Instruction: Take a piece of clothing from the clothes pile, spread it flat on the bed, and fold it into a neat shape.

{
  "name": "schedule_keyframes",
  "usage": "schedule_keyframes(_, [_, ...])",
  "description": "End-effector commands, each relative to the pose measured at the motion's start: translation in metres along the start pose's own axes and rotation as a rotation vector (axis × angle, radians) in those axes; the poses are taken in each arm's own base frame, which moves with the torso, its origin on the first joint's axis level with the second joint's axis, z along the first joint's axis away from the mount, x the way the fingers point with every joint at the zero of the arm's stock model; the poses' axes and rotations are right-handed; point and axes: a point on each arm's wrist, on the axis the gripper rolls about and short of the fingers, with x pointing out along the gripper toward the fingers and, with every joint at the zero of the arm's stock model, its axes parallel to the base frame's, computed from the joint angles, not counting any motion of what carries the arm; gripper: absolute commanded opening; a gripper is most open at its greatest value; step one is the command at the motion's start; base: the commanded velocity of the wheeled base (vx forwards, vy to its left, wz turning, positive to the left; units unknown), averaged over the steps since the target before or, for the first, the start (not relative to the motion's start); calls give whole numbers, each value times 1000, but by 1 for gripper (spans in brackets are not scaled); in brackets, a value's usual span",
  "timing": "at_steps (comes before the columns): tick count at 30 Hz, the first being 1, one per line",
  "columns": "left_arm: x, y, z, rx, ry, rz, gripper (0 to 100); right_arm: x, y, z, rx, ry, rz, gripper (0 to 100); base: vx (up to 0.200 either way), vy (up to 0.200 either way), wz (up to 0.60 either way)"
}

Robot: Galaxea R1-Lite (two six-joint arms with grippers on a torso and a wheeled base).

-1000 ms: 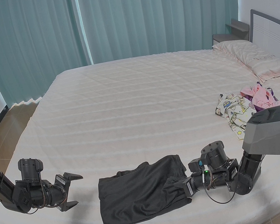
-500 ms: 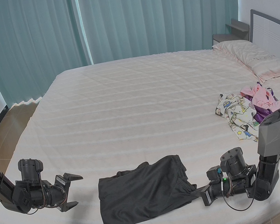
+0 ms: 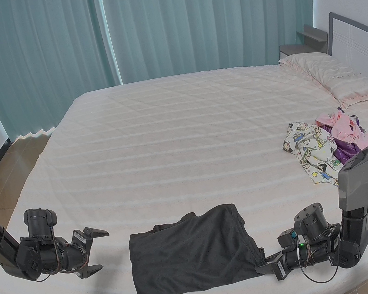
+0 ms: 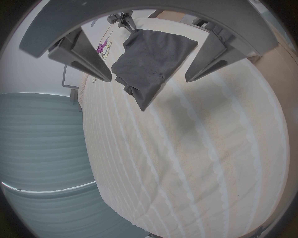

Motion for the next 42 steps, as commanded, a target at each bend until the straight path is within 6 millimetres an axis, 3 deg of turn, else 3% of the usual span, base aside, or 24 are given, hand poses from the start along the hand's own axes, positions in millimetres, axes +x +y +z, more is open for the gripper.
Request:
schedule_keyframes(1, [0,0,1,-1,-2,-2,100,-3,-2,-2,2,2,-5,100,0,0,0])
schedule_keyframes(5, [0,0,0,-1,0,0,100,-6,-15,20,13,-128,-31,100,0,0,0])
schedule_keyframes(8, [0,0,0,1,0,0,100,5,-19,43,48,-207,-25,100,0,0,0])
schedule_keyframes(18, [0,0,0,1,0,0,100,74,-15,105,278,-251,12,100,0,0,0])
schedule_keyframes(21, [0,0,0,1,0,0,100,91,-21,115,296,-244,-20,100,0,0,0])
schedule_keyframes(27, [0,1,0,0,-1,2,100,104,-27,121,298,-250,-30,100,0,0,0])
schedule_keyframes(36, [0,1,0,0,0,4,100,100,-35,133,304,-290,-82,100,0,0,0])
schedule_keyframes(42, [0,1,0,0,0,4,100,100,-41,130,299,-282,-96,100,0,0,0])
